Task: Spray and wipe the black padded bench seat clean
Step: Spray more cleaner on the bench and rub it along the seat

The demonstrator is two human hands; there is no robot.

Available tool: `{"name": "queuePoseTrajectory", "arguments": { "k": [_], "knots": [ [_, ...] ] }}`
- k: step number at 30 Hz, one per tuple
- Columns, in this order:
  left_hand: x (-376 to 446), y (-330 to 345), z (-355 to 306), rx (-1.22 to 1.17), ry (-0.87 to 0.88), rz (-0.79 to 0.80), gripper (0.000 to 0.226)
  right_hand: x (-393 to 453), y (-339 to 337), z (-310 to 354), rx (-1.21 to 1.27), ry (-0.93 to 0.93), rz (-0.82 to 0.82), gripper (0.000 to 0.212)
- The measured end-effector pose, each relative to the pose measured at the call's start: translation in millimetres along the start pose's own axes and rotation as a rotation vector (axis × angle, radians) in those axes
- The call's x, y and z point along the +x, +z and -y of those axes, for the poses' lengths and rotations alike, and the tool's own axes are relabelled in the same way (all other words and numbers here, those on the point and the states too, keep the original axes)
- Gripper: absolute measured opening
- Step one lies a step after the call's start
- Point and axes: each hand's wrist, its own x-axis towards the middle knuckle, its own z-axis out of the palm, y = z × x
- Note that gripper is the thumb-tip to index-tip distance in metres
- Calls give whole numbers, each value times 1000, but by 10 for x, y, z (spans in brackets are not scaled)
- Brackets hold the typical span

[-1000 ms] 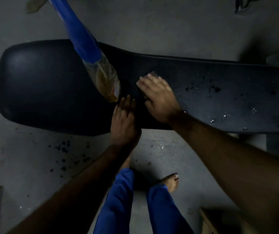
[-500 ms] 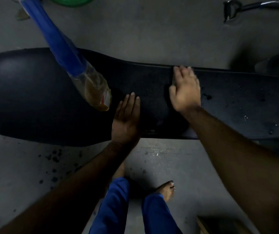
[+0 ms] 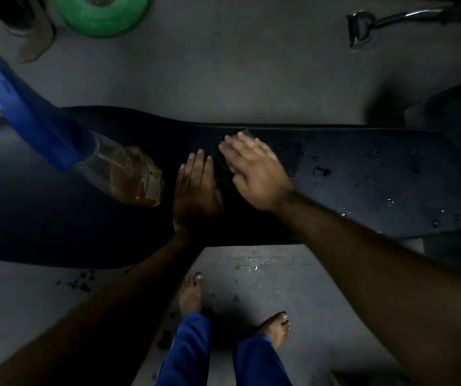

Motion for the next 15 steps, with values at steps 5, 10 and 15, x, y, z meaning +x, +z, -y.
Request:
{"name": "queuePoseTrajectory", "arguments": {
  "k": [5,10,15],
  "knots": [
    [-21,-29,-47,17,-13,20,55,303,-187,-58,4,468,-75,68],
    [-16,-71,-158,-21,-68,62,62,-478,-15,-103,8,82,-48,71],
    [-29,-49,-275,-27,-6,59,66,-30,-86,21,59,421,-135,69]
  ]
}}
